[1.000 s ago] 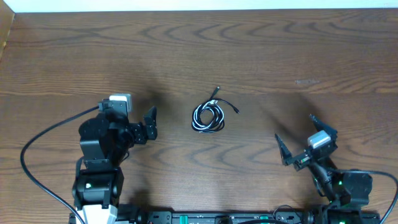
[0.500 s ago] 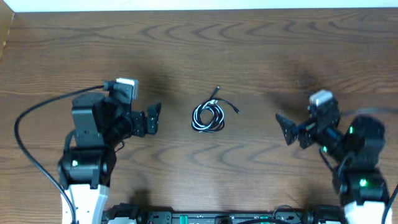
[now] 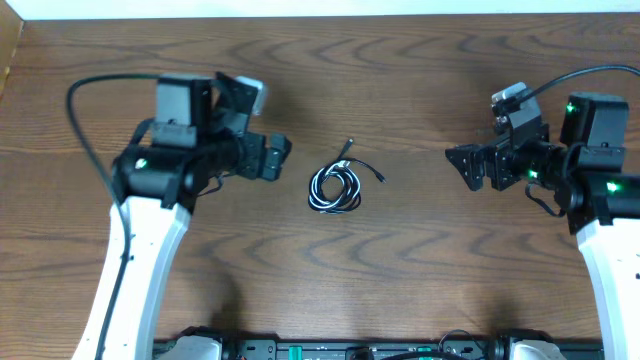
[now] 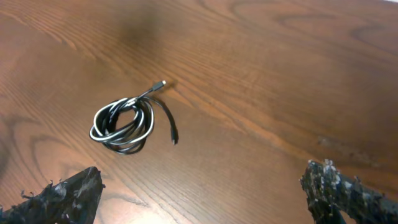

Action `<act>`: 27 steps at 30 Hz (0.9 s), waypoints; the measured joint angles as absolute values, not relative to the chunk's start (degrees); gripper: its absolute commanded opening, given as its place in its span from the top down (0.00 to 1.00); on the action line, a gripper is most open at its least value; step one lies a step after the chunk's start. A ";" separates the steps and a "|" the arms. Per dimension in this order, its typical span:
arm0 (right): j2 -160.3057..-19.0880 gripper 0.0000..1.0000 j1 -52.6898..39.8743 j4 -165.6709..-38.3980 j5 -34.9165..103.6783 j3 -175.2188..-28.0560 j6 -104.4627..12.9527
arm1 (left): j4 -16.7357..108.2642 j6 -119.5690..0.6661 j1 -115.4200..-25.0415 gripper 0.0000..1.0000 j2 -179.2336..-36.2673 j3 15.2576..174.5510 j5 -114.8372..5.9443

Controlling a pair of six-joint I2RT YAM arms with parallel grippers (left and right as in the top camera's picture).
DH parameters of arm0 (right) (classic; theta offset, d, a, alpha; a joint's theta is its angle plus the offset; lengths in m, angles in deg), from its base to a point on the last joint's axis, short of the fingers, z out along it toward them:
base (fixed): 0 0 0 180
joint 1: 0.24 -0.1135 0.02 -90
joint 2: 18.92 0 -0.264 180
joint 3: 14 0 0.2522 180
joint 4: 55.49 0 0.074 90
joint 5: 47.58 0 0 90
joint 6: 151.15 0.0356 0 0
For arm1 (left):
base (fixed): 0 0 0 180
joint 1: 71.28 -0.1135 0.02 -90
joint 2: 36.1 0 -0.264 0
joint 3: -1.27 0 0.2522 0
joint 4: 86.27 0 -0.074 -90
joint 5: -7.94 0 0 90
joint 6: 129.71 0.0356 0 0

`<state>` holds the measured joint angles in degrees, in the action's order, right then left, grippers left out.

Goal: Untangle cables
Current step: 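Move both grippers toward the black and white cable coil, then lower the left gripper onto the cable coil and pinch a loop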

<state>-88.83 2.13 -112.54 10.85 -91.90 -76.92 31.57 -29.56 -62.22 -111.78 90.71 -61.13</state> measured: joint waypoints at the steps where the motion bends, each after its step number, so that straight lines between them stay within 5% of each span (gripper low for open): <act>1: -89.29 0.01 2.13 -112.71 10.81 -91.90 -76.22 | 31.35 -29.56 -61.76 0.02 -112.53 90.71 -61.13; 8: -89.95 0.01 2.13 -112.43 9.06 -91.90 -70.30 | 29.71 -33.91 -61.15 0.01 -114.38 90.71 -57.73; 10: -89.95 0.01 2.13 -112.38 8.75 -91.90 -69.47 | 29.91 -35.03 -60.95 0.11 -114.52 90.71 -56.33; 15: -89.95 0.01 2.13 -111.99 8.91 -91.86 -68.68 | 30.28 -38.74 -58.61 0.13 -117.40 90.82 -55.89; 21: -90.78 0.01 2.13 -111.92 9.69 -91.83 -68.44 | 29.97 -49.06 -51.18 0.33 -124.42 90.82 -64.83; 27: -92.46 0.01 2.13 -111.95 9.89 -91.81 -68.40 | 30.02 -56.21 -46.09 0.34 -128.55 90.82 -69.96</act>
